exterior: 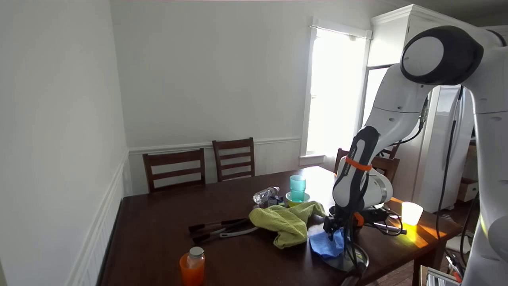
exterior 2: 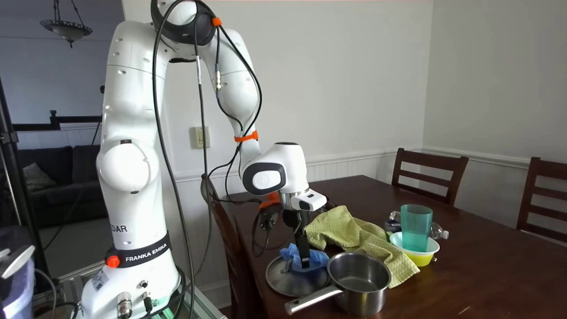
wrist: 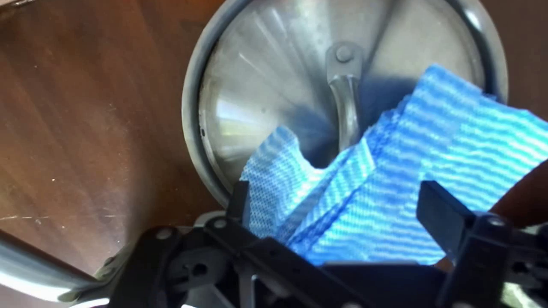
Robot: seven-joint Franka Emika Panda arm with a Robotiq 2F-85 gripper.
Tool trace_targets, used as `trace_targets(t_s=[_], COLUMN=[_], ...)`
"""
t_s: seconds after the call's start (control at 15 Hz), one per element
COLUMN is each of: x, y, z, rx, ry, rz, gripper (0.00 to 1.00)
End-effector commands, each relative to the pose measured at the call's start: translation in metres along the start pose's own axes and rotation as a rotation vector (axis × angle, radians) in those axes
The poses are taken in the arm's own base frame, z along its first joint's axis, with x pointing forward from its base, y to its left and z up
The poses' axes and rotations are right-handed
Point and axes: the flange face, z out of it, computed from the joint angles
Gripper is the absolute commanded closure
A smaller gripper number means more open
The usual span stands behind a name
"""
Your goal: Put the blue towel on top of the silver lid then use the towel to put the lid on the table.
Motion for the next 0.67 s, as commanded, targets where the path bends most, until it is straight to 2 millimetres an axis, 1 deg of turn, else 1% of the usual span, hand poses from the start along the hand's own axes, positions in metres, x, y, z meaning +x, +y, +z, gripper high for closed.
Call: trace_targets(t_s=[0.0,0.13,0.4,0.6], x=[0.012,0.02,0.035,0.041], y=[0.007,0.011,0.018,0.015], z=[-0.028,-0.045,-0.086,-0.116], rx=[0.012,0.014,0.024,0.043], ry=[-0.012,-0.023,-0.031,-0.053], rz=[0.004,-0.004,-0.035,-0.034], gripper=[0.0,0.0,0.0,0.0])
